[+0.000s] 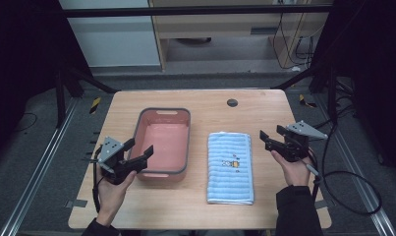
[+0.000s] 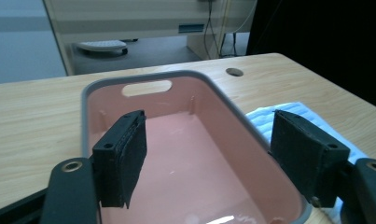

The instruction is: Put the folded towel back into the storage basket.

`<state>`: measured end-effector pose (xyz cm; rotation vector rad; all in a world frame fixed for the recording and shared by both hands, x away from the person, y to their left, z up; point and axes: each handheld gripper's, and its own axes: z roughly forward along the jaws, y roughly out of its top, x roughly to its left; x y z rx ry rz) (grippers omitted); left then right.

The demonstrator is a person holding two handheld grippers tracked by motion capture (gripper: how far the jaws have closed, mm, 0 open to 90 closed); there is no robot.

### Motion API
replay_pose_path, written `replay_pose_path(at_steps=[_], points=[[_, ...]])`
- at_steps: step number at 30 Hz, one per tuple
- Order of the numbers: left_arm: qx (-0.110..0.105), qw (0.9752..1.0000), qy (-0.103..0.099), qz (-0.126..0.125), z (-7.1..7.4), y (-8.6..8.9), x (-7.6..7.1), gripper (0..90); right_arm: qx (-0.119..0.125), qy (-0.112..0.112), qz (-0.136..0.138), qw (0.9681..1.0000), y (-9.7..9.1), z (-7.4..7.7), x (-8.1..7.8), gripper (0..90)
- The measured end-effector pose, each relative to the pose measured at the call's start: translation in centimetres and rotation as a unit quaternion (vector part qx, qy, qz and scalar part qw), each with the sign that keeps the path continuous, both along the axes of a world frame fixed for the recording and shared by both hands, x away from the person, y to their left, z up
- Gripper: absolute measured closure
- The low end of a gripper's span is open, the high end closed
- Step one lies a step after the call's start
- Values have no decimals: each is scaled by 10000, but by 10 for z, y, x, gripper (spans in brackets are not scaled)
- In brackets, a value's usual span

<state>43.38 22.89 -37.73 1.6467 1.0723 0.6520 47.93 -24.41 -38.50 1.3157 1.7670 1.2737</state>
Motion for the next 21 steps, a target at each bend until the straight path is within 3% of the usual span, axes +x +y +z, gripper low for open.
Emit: replay_pose_path(at_steps=[9, 21], points=[[17, 9998, 72, -189, -5, -30, 7, 276, 2, -30, -27, 10000, 8, 8, 11, 331], [71, 9992, 93, -383, -8, -60, 11, 286, 8, 32, 79, 10000, 17, 8, 26, 331]])
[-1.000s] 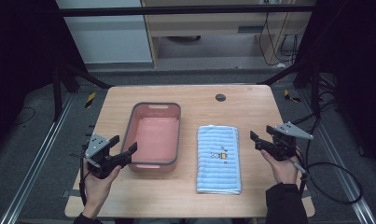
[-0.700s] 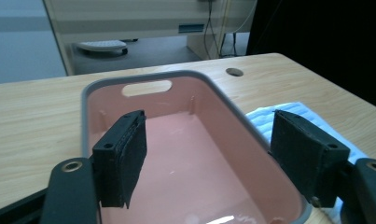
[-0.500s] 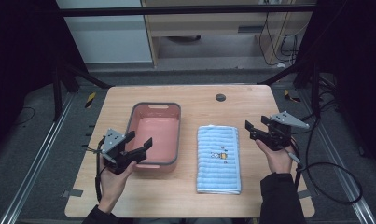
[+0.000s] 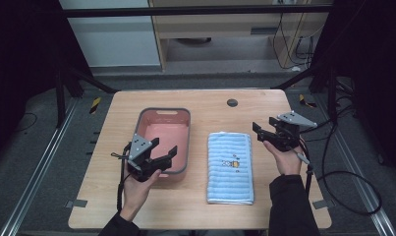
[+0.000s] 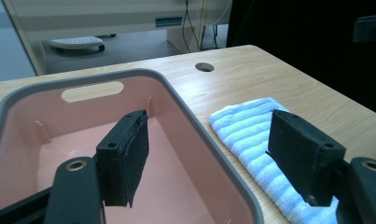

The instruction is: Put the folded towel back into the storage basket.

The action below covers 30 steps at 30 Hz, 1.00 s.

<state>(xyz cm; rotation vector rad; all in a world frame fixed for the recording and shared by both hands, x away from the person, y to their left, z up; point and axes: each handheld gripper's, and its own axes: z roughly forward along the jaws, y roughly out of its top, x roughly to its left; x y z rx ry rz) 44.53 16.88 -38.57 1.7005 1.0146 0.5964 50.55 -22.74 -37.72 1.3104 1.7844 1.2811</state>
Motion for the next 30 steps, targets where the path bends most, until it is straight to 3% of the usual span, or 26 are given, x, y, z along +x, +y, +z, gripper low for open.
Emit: replay_pose_path(at_steps=[17, 30], points=[[146, 9994, 17, -302, -5, -37, 0, 324, -183, 70, 59, 9998, 4, -3, 16, 354], [324, 9971, 167, -664, -22, -75, -4, 371, -241, 205, 107, 9994, 1, -16, 25, 424]])
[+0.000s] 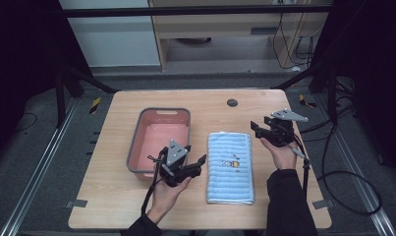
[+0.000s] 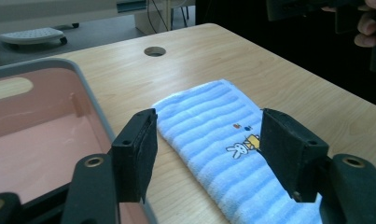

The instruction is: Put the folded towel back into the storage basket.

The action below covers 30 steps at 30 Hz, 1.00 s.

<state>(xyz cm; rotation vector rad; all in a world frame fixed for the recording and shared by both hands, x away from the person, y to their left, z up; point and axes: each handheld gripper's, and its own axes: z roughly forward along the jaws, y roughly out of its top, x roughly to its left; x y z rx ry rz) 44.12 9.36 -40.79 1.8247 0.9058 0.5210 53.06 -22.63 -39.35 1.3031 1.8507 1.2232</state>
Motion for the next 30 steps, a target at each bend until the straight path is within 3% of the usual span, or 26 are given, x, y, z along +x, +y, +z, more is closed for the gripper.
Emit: replay_pose_path(at_steps=[10, 19, 30], points=[[143, 9995, 247, -158, -24, -23, -4, 421, 26, 106, 36, 9999, -3, -13, 3, 469], [361, 9982, 445, -162, -47, -28, -6, 445, -34, 250, 48, 9997, -2, -30, 11, 483], [546, 9963, 633, -189, -64, -31, -9, 478, -135, 533, 34, 9985, 1, -54, 21, 515]])
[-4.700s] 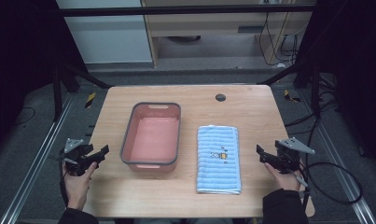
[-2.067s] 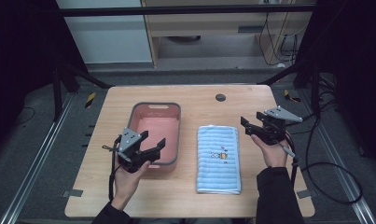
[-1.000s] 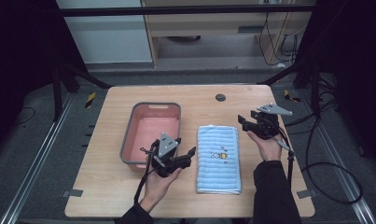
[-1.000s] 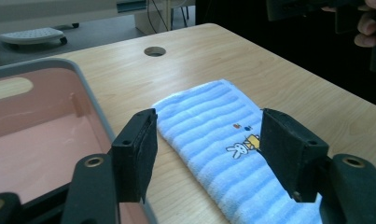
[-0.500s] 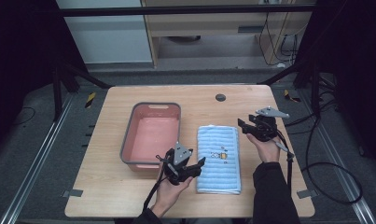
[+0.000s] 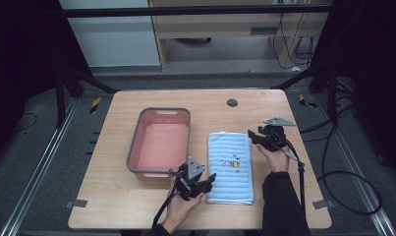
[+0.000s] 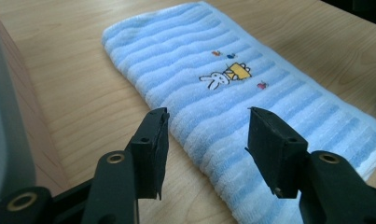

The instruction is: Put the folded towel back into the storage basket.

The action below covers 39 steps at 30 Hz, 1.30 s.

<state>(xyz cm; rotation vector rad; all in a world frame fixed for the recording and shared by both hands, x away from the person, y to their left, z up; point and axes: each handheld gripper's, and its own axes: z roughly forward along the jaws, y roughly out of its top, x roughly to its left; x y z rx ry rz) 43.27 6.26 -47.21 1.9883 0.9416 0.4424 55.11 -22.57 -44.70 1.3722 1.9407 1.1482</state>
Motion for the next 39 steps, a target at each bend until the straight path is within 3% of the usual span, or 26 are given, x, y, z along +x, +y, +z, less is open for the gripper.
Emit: replay_pose_path(at_steps=[15, 23, 29, 39], points=[[95, 9994, 342, -15, -19, -4, -2, 524, -153, 122, 94, 9998, 7, -14, 6, 531], [137, 9988, 468, 8, -25, -4, -2, 551, -127, 405, 42, 9991, 6, -31, 7, 532], [186, 9985, 505, 13, -27, -5, -2, 568, -147, 542, 157, 9983, 11, -36, 8, 536], [272, 9984, 492, 23, -30, -7, -3, 593, -456, 768, 253, 9957, 17, -47, 9, 546]])
